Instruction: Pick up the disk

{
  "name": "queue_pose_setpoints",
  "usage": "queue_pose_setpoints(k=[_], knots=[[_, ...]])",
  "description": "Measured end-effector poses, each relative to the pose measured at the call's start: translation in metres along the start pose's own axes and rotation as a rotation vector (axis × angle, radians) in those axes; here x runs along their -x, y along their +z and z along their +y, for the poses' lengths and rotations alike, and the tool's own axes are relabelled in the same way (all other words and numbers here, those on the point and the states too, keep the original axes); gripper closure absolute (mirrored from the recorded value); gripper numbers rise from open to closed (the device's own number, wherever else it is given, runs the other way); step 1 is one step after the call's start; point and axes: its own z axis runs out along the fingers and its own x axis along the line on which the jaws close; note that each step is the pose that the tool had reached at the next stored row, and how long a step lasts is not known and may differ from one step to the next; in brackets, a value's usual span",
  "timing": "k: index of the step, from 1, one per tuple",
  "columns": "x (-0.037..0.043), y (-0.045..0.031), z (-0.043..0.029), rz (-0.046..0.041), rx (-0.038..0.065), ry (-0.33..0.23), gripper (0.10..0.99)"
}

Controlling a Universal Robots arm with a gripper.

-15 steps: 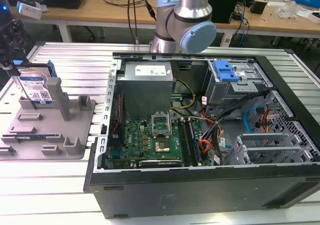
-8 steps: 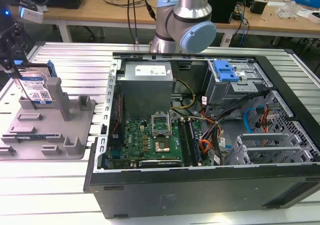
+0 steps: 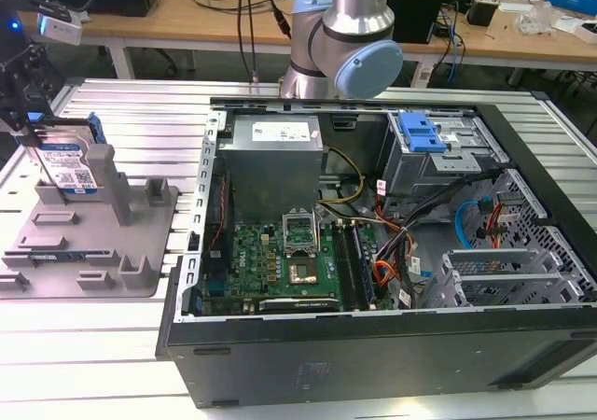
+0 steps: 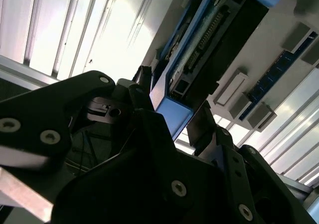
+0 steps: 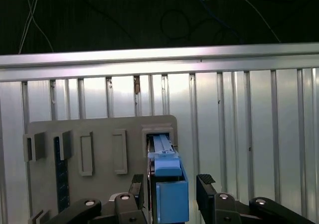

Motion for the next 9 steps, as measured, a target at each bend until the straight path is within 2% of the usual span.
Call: queue_pose_setpoints(k=[9], knots=[[-0.0022,0.0028,0.0005,0.0004,0.0,0.0,0.545]])
